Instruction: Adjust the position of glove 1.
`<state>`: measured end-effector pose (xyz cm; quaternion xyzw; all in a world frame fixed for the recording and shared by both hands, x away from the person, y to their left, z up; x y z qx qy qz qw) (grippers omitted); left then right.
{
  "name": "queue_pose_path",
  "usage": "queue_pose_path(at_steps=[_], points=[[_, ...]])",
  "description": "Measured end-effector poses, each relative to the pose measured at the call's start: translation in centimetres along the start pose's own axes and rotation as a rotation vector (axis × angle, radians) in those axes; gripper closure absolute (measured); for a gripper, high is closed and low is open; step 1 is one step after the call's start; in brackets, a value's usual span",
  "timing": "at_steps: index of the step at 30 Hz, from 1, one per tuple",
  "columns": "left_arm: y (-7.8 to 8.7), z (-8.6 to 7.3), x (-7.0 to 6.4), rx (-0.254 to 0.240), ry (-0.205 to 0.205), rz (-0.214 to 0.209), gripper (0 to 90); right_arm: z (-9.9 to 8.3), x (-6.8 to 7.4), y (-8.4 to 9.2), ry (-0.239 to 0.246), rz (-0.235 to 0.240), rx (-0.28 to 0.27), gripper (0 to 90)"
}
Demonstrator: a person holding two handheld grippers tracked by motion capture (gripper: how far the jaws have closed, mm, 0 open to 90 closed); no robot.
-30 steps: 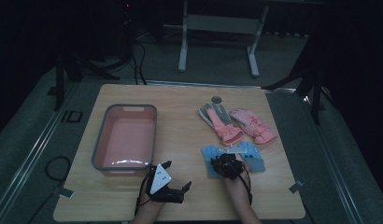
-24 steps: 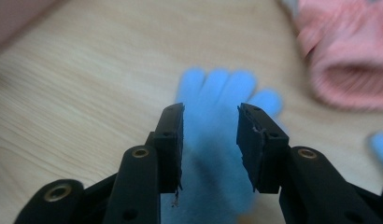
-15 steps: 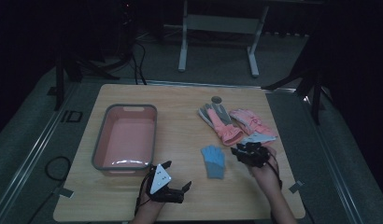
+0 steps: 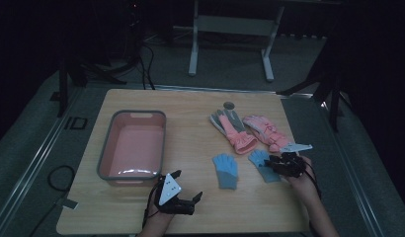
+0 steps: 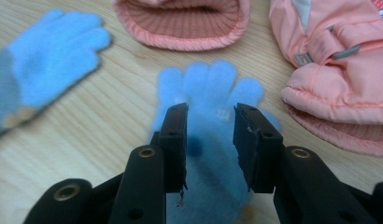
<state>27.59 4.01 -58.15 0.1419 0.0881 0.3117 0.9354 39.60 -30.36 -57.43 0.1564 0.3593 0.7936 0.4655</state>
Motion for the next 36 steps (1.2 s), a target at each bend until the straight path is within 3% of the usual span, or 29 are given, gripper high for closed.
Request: queue_pose_path(at_steps=[3,4,6,9,12,15,16,19,26,28,30,32,36], points=[[0.0,0.0,0.0,0.001,0.003,0.001,0.0,-0.2,0.1,-0.6,0.007,0.023,-0.002,63.7],[0.0,0.0,0.0,0.001,0.001,0.002,0.0,-0.6,0.3,-1.4,0.018,0.013,0.02,64.5],[0.0,0.0,0.0,0.002,-0.002,0.003,0.0,-0.6,0.4,-1.6,0.007,0.002,0.003,68.1],[0.0,0.0,0.0,0.002,-0.004,0.004,0.0,-0.6,0.7,-1.7,-0.01,-0.048,-0.019,80.3],[0.0,0.0,0.0,0.003,-0.002,0.004,0.0,-0.6,1.3,-1.7,-0.048,-0.11,-0.028,84.2],[0.0,0.0,0.0,0.003,-0.002,0.004,0.0,-0.5,1.6,-1.4,-0.11,-0.143,-0.01,85.7],[0.0,0.0,0.0,0.002,-0.002,0.005,0.0,-0.3,2.3,-0.5,-0.167,-0.185,-0.006,86.3],[0.0,0.0,0.0,0.003,-0.004,0.006,0.0,0.4,3.2,1.5,-0.251,-0.202,-0.034,86.5],[0.0,0.0,0.0,-0.001,-0.005,0.01,0.0,1.2,5.7,4.3,-0.348,-0.239,-0.08,86.3],[0.0,0.0,0.0,0.0,-0.004,0.008,0.0,1.2,6.5,4.1,-0.366,-0.237,-0.081,86.2],[0.0,0.0,0.0,-0.001,-0.002,0.007,0.0,0.9,6.8,3.5,-0.361,-0.274,-0.069,86.2],[0.0,0.0,0.0,-0.001,-0.002,0.005,0.0,0.5,7.1,2.9,-0.398,-0.275,-0.065,86.2],[0.0,0.0,0.0,-0.001,-0.004,0.004,0.0,-0.8,7.4,1.2,-0.386,-0.302,-0.019,86.0]])
Point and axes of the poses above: each handheld gripper's, and its own axes: y roughly backward along the jaws, z roughly out of its top, x roughly to its left, the point moved 6 cm from there along -y, roughly forward along the jaws, and after that the axes turned 10 degrees about -z, right-handed, at the moved point
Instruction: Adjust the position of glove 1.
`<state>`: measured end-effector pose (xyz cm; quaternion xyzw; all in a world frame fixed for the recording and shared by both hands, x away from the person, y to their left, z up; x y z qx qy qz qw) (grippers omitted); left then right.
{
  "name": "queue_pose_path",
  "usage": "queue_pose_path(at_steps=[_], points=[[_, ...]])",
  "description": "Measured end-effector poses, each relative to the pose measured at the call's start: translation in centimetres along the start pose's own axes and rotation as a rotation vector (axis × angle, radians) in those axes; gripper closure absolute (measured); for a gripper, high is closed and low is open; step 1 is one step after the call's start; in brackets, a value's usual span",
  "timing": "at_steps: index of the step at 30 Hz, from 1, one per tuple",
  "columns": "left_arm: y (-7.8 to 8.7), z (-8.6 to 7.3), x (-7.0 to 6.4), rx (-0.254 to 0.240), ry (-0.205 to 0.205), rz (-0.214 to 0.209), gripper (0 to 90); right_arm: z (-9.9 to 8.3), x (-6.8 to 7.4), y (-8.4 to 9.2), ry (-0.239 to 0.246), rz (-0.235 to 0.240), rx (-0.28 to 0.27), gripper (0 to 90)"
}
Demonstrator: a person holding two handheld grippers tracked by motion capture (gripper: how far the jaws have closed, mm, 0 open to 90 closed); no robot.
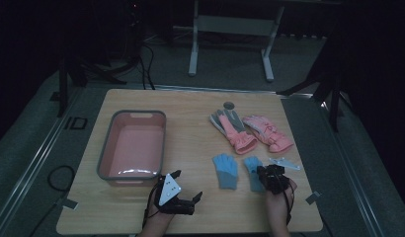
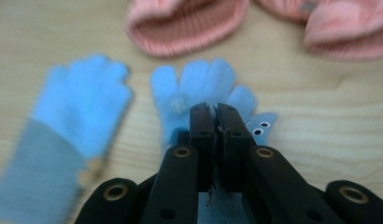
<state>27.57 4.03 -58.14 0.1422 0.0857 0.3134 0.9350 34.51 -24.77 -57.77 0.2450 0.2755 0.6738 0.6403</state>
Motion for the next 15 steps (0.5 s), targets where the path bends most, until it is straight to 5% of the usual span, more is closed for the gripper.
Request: queue_pose_path(at_steps=[9,13,15], points=[[0.0,0.0,0.0,0.002,0.0,0.0,0.0,-0.8,0.3,-1.2,0.029,-0.013,0.02,80.3],[0.0,0.0,0.0,-0.001,0.001,-0.003,0.0,0.5,-0.5,-0.8,0.083,0.027,-0.009,70.5],[0.0,0.0,0.0,-0.001,0.0,-0.005,0.0,1.8,-1.0,-0.6,0.11,0.106,-0.024,68.1]])
Point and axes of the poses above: each handheld gripper's, and its own axes: y roughly backward along the jaws, z roughly out of its top, x roughly to its left, the point moved 6 cm from there along -y, roughly forward along the jaws, and after that the axes turned 10 degrees about -z, right-handed, at the moved point
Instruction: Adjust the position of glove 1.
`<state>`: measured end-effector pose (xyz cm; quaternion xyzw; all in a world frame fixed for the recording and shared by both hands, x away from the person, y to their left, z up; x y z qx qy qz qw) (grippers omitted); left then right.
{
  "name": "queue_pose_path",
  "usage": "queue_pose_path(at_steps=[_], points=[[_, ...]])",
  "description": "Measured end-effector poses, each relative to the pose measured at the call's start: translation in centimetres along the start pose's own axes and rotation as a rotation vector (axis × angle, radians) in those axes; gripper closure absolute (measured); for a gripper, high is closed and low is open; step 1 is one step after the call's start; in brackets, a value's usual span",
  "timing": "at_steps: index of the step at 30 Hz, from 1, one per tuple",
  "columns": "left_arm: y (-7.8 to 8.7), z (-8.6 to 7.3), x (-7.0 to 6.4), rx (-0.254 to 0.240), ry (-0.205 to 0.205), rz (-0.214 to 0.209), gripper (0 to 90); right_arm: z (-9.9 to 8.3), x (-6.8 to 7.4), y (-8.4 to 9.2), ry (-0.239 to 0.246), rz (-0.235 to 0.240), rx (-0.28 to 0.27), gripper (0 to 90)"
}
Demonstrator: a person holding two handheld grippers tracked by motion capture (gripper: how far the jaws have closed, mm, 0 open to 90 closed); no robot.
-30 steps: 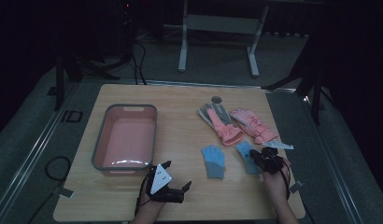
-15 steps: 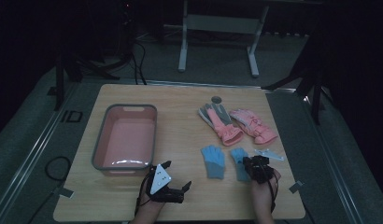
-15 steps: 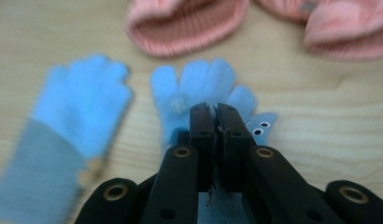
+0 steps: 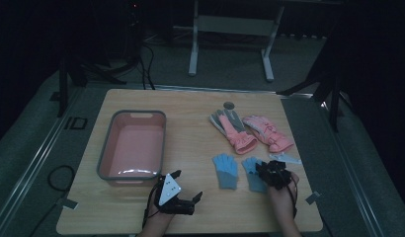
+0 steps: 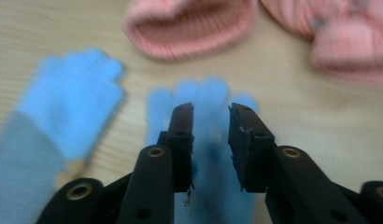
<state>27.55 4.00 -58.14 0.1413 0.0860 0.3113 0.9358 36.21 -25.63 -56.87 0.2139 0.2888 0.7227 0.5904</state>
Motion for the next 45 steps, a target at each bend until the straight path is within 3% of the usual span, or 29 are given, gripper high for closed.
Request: queue_pose_path(at_steps=[2,4,5,9,14,19,21,25,28,30,31,34,35,36,41,45], points=[[0.0,0.0,0.0,0.001,0.0,0.001,0.0,0.8,-0.7,0.2,0.046,0.025,0.0,68.1],[0.0,0.0,0.0,0.003,0.001,0.001,0.0,1.3,-1.0,0.6,0.098,0.129,0.009,66.3],[0.0,0.0,0.0,0.002,0.002,0.001,0.0,1.3,-1.1,0.8,0.123,0.149,0.013,66.0],[0.0,0.0,0.0,0.003,0.001,0.003,0.0,0.2,-1.4,0.7,0.209,0.184,0.045,62.9],[0.0,0.0,0.0,0.002,-0.003,0.007,0.0,-2.2,-1.0,0.3,0.265,0.213,0.054,62.6],[0.0,0.0,-0.1,0.006,-0.008,0.008,0.0,-2.9,-1.0,-0.1,0.277,0.203,0.034,62.4],[-0.1,0.0,-0.1,0.01,-0.011,0.01,0.0,-3.0,-0.9,-0.1,0.269,0.198,0.034,66.8],[-0.1,0.0,-0.1,0.009,-0.01,0.008,0.0,-3.0,-0.6,-0.1,0.303,0.159,0.029,78.1],[-0.1,0.0,-0.1,0.009,-0.01,0.007,0.0,-2.9,-0.5,-0.1,0.284,0.139,0.049,84.8],[-0.1,0.0,-0.1,0.008,-0.011,0.007,0.0,-2.5,-0.5,0.0,0.227,0.127,0.076,86.0],[-0.1,0.0,-0.1,0.006,-0.01,0.007,0.0,-1.6,-0.4,0.8,0.185,0.135,0.047,86.3],[-0.1,0.0,-0.1,0.007,-0.007,0.006,0.0,0.9,0.1,2.8,0.156,0.132,-0.025,86.3],[-0.1,0.0,-0.1,0.007,-0.007,0.006,0.0,0.9,0.1,2.8,0.156,0.132,-0.025,86.3],[0.0,0.0,-0.1,0.006,-0.006,0.005,0.0,2.7,0.6,4.0,0.176,0.126,-0.061,86.3],[-0.1,0.0,-0.1,0.01,-0.012,0.009,0.0,5.1,1.6,5.2,0.195,0.121,-0.094,86.2],[0.0,0.0,0.0,0.006,-0.008,0.006,0.0,6.9,3.4,5.9,0.209,0.161,-0.109,86.3]])
Point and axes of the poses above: each handheld gripper's, and its own axes: y roughly backward along the jaws, z roughly out of its top, x roughly to its left, the point moved 6 cm from there along -y, roughly forward along the jaws, and after that the axes turned 10 degrees about -z, right-handed, at the moved point
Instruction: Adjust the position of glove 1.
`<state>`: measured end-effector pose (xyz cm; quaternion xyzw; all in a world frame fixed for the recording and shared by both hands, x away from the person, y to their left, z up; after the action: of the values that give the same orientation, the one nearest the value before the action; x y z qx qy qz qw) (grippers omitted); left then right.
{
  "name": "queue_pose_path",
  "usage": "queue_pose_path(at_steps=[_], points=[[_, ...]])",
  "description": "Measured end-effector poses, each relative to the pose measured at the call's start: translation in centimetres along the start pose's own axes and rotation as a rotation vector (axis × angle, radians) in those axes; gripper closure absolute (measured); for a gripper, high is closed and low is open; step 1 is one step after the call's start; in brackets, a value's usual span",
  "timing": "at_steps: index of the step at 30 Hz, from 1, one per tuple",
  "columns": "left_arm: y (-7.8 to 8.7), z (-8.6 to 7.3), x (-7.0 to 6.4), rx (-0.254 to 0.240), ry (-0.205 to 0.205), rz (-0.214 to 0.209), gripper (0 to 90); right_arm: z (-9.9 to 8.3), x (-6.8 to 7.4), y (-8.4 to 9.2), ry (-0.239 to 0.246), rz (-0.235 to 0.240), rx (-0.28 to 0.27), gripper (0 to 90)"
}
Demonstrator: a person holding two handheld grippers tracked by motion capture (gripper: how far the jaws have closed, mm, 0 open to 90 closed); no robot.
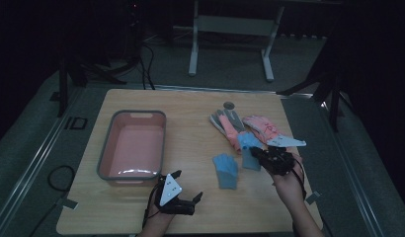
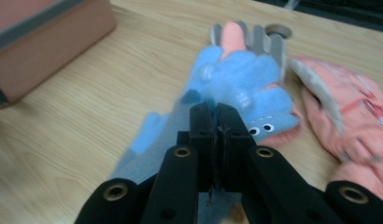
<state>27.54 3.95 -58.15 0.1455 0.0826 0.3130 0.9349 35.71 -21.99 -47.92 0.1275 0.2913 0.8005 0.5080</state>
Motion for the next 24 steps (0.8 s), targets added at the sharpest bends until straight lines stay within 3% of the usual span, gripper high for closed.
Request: queue_pose_path(at_steps=[10,15,24], points=[[0.0,0.0,0.0,0.0,-0.002,-0.002,0.0,1.6,4.4,-1.0,0.058,0.13,-0.004,86.2],[0.0,0.0,0.0,-0.001,-0.002,-0.004,0.0,1.4,5.1,-1.3,0.072,0.154,0.009,86.2],[0.0,0.0,-0.1,0.0,-0.001,-0.006,0.0,-1.4,5.7,-3.8,0.078,0.205,0.092,85.9]])
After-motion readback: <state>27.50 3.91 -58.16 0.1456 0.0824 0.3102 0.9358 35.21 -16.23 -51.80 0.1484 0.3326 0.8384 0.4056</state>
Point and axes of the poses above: each handheld gripper's, and its own axes: y roughly backward along the jaws, z roughly out of its top, x roughly to its left, the point moved 6 cm from there along -y, roughly forward along the jaws, and after that the axes turned 10 degrees about -z, right-handed, at the moved point
